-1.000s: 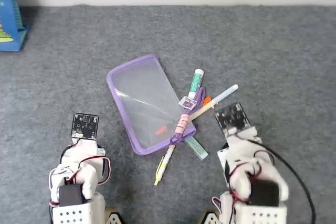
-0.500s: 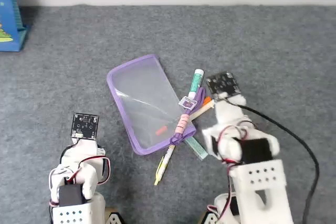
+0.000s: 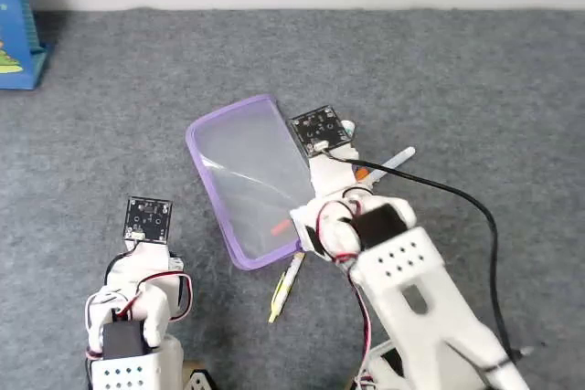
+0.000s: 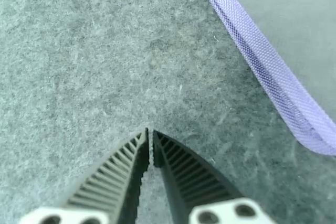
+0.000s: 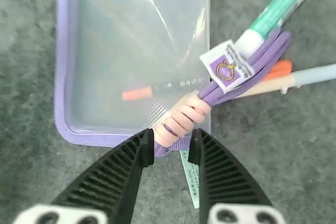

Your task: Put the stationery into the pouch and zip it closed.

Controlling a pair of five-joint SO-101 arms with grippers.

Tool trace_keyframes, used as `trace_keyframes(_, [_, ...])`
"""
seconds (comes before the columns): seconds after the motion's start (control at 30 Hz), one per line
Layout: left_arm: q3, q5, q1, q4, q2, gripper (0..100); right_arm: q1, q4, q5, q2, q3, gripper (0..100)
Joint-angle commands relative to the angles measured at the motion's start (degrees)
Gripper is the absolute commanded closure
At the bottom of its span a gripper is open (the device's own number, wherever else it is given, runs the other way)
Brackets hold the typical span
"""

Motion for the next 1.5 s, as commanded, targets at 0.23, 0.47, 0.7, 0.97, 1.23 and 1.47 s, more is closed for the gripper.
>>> trace_keyframes(0.23, [-0.66,-0.53,-0.44,0.09,-0.53,99,1.36,-8.22,-0.53,13.14,-3.25,86.6])
trace_keyframes(0.47, [-0.66,-0.53,-0.44,0.09,-0.53,99,4.88,-11.21,-0.26,16.31,-3.25,86.6])
trace_keyframes(0.7, [-0.66,-0.53,-0.44,0.09,-0.53,99,3.65,-11.3,-0.18,16.57,-3.25,87.0])
trace_keyframes(0.97, [-0.66,-0.53,-0.44,0.09,-0.53,99,3.82,-9.45,2.81,15.69,-3.25,97.6])
trace_keyframes(1.23, [-0.66,-0.53,-0.44,0.09,-0.53,99,3.56,3.38,7.82,-2.95,-3.25,99.1])
trace_keyframes(1.47, [-0.66,-0.53,-0.44,0.09,-0.53,99,3.47,9.98,11.87,-28.88,-3.16,99.1])
